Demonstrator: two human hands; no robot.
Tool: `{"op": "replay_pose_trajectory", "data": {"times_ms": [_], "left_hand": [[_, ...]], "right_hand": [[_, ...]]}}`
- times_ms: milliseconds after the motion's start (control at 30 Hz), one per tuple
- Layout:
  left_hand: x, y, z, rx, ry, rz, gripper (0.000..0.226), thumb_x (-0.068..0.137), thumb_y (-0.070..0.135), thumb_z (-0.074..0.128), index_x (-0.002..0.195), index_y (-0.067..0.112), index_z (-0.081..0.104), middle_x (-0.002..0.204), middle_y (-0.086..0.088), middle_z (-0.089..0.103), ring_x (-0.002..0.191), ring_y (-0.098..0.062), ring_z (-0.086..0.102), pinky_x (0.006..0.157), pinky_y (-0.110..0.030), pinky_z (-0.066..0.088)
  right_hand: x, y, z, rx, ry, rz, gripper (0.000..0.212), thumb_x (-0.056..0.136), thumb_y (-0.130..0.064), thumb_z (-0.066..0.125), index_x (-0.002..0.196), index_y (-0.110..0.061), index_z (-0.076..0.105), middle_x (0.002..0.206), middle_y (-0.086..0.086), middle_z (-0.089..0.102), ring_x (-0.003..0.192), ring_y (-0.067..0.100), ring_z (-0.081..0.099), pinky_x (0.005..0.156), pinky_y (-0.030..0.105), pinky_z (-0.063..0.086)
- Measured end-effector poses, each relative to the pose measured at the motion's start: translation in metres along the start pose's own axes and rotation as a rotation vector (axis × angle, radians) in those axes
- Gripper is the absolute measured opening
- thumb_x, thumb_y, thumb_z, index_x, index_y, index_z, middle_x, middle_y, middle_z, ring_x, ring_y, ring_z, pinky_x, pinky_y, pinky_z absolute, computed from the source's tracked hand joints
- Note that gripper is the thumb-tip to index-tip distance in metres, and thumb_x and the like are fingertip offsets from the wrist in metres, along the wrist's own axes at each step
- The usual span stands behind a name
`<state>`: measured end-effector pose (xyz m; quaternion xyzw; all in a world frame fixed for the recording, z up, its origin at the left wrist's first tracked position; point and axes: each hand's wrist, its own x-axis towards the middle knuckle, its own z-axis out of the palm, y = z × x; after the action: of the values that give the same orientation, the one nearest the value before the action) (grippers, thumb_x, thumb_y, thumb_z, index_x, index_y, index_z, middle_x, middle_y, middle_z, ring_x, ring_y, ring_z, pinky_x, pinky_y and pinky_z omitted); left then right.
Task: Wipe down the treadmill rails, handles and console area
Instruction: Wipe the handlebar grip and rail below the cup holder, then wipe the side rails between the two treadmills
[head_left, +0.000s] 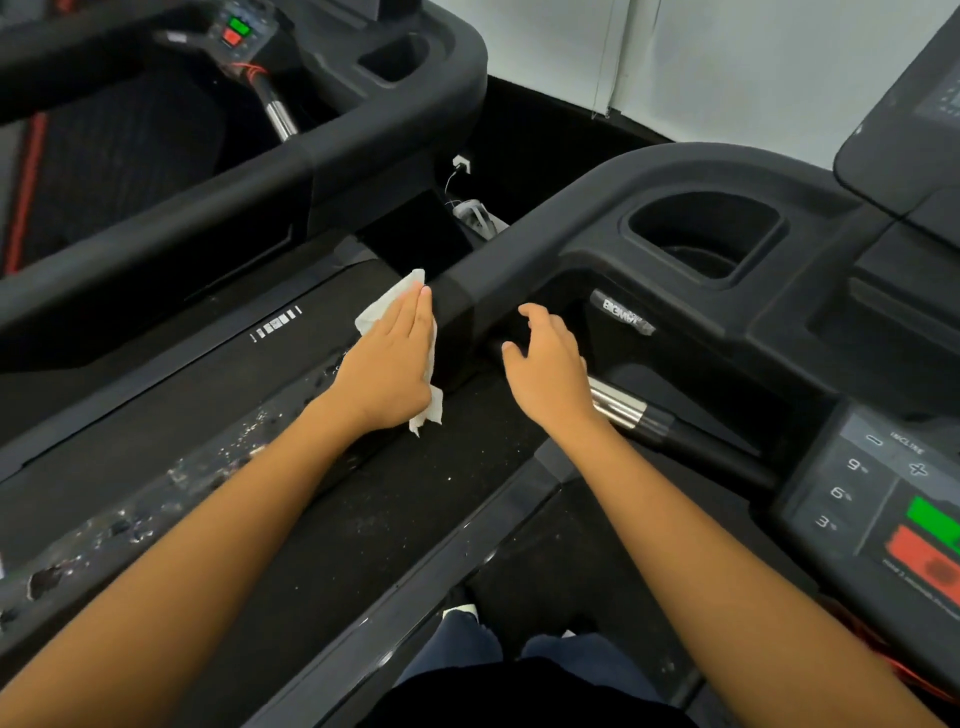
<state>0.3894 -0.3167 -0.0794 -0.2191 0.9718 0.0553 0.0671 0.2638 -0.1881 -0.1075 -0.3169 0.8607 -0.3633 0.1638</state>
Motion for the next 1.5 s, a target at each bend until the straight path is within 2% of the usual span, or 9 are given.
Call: {"op": "replay_pose_trajectory", "data": {"times_ms": [200, 500, 567, 633, 700, 767, 867, 1067, 1500], "left_hand": [[-0.042, -0.029, 0.004, -0.124, -0.043, -0.094, 0.102, 0.081, 0.023, 0.058, 0.149, 0.0, -0.014, 0.158, -0.011, -0.022, 0.145, -0.015, -0.021, 0.113, -0.02, -0.014], [-0.089, -0.065, -0.015, -0.317, -0.219, -0.207, 0.122, 0.075, 0.037, 0.071, 0.147, 0.007, -0.023, 0.157, -0.001, -0.026, 0.145, -0.016, -0.022, 0.121, -0.037, 0.007], [-0.09, -0.069, -0.018, -0.393, -0.148, -0.266, 0.114, 0.075, 0.051, 0.071, 0.151, 0.008, -0.003, 0.161, -0.005, -0.003, 0.148, -0.023, -0.003, 0.118, -0.037, 0.017], [-0.082, -0.068, -0.013, -0.422, 0.036, -0.373, 0.069, 0.081, 0.059, 0.06, 0.124, 0.01, 0.036, 0.136, -0.015, 0.043, 0.129, -0.033, 0.038, 0.098, -0.037, 0.039], [-0.072, -0.057, -0.004, -0.301, 0.106, -0.465, 0.054, 0.092, 0.058, 0.038, 0.109, 0.007, 0.046, 0.11, -0.013, 0.055, 0.105, -0.031, 0.052, 0.081, -0.035, 0.039], [-0.055, -0.042, 0.013, -0.008, 0.094, -0.466, 0.066, 0.095, 0.055, 0.015, 0.116, 0.004, 0.051, 0.107, -0.013, 0.055, 0.097, -0.031, 0.053, 0.083, -0.037, 0.038], [-0.021, -0.021, 0.02, 0.018, 0.151, -0.587, 0.062, 0.098, 0.055, 0.022, 0.109, 0.002, 0.051, 0.104, -0.014, 0.058, 0.096, -0.031, 0.055, 0.089, -0.039, 0.04], [0.009, -0.004, 0.02, -0.094, 0.277, -0.524, 0.044, 0.1, 0.045, 0.03, 0.105, 0.007, 0.053, 0.101, -0.009, 0.061, 0.092, -0.026, 0.056, 0.079, -0.035, 0.039], [-0.056, -0.038, 0.034, 0.034, 0.289, -0.775, 0.039, 0.099, 0.035, 0.029, 0.091, 0.007, 0.055, 0.09, -0.012, 0.062, 0.083, -0.03, 0.054, 0.071, -0.035, 0.033]], "right_hand": [[0.009, -0.033, 0.021, 0.054, 0.06, -0.217, 0.041, 0.097, -0.016, 0.049, 0.138, -0.015, 0.045, 0.142, 0.001, 0.043, 0.133, 0.018, 0.038, 0.107, 0.042, 0.039], [0.028, -0.081, 0.05, -0.14, 0.029, -0.476, 0.034, 0.098, -0.015, 0.047, 0.13, -0.01, 0.056, 0.135, 0.004, 0.053, 0.13, 0.019, 0.044, 0.107, 0.037, 0.035], [0.039, -0.084, 0.058, -0.221, 0.027, -0.483, 0.03, 0.098, -0.02, 0.047, 0.122, -0.01, 0.061, 0.124, 0.003, 0.06, 0.12, 0.019, 0.052, 0.103, 0.038, 0.039], [0.051, -0.083, 0.063, -0.279, 0.06, -0.46, 0.026, 0.098, -0.026, 0.045, 0.106, -0.014, 0.067, 0.103, -0.001, 0.066, 0.102, 0.017, 0.058, 0.097, 0.039, 0.043], [0.06, -0.076, 0.066, -0.355, 0.085, -0.425, 0.032, 0.099, -0.029, 0.039, 0.085, -0.017, 0.065, 0.082, -0.004, 0.063, 0.084, 0.016, 0.058, 0.093, 0.038, 0.042], [0.062, -0.069, 0.069, -0.388, 0.122, -0.42, 0.037, 0.1, -0.029, 0.035, 0.075, -0.018, 0.061, 0.072, -0.005, 0.059, 0.078, 0.015, 0.056, 0.093, 0.035, 0.039], [0.062, -0.061, 0.073, -0.329, 0.185, -0.439, 0.036, 0.097, -0.026, 0.036, 0.073, -0.02, 0.061, 0.073, -0.008, 0.06, 0.08, 0.012, 0.056, 0.091, 0.032, 0.034], [0.073, -0.051, 0.065, -0.288, 0.179, -0.508, 0.037, 0.097, -0.029, 0.036, 0.079, -0.019, 0.068, 0.076, -0.007, 0.066, 0.082, 0.012, 0.057, 0.083, 0.027, 0.026], [0.048, -0.064, 0.085, -0.423, 0.063, -0.572, 0.039, 0.098, -0.032, 0.034, 0.096, -0.02, 0.07, 0.096, -0.005, 0.068, 0.107, 0.02, 0.057, 0.11, 0.048, 0.022]]}}
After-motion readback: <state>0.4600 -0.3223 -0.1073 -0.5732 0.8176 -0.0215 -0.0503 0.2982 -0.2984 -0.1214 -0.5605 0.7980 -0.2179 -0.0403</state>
